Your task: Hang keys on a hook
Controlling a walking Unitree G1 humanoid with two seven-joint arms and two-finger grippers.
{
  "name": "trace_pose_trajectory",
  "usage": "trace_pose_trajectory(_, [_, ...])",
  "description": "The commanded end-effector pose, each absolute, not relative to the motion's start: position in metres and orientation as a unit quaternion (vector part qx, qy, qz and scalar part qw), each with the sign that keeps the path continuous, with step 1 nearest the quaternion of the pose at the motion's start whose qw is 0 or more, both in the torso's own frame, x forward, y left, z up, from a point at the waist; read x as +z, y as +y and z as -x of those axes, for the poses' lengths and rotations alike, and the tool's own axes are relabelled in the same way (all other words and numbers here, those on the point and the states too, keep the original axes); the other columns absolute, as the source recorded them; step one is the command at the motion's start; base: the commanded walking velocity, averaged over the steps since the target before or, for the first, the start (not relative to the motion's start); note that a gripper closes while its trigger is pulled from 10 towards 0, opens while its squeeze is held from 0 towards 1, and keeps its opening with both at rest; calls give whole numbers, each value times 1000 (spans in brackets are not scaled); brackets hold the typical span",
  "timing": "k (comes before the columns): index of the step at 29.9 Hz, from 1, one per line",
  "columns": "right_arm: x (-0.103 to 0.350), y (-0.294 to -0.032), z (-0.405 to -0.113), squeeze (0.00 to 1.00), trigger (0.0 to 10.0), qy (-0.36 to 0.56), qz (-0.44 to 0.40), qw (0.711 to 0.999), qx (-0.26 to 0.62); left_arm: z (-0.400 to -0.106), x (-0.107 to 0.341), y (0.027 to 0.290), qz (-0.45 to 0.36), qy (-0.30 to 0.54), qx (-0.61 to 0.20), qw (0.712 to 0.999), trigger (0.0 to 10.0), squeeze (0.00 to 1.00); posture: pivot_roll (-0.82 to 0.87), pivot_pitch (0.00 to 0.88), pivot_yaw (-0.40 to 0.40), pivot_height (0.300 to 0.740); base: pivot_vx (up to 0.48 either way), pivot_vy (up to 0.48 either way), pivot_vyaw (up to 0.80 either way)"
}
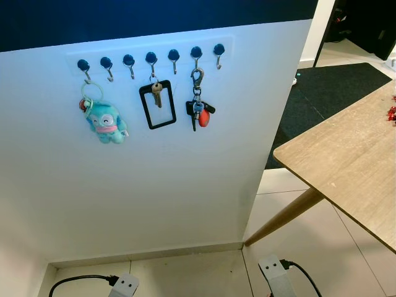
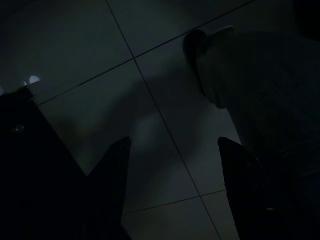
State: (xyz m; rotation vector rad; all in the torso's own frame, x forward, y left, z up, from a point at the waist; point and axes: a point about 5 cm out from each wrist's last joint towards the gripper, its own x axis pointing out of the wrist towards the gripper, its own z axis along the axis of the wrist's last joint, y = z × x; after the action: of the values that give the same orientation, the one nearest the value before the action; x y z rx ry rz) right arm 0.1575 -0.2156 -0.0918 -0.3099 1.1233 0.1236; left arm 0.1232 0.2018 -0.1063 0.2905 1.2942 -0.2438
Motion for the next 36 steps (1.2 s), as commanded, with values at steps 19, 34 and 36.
trace_pose_trajectory(19, [-94, -221, -148, 0, 10000, 538, 139, 829, 56, -119, -108, 201, -133, 605, -116, 777, 10000, 0, -97, 42, 80, 740, 0, 0, 0])
trace_pose_trajectory(34, [-95, -206, -153, 0, 10000, 534, 141, 831, 67, -118, -108, 200, -135, 605, -117, 776, 10000, 0, -94, 32, 79, 740, 0, 0, 0])
trace_pose_trajectory(36, [-95, -206, -154, 0, 10000, 534, 141, 831, 68, -118, -108, 201, -135, 604, -116, 777, 10000, 0, -94, 32, 79, 740, 0, 0, 0])
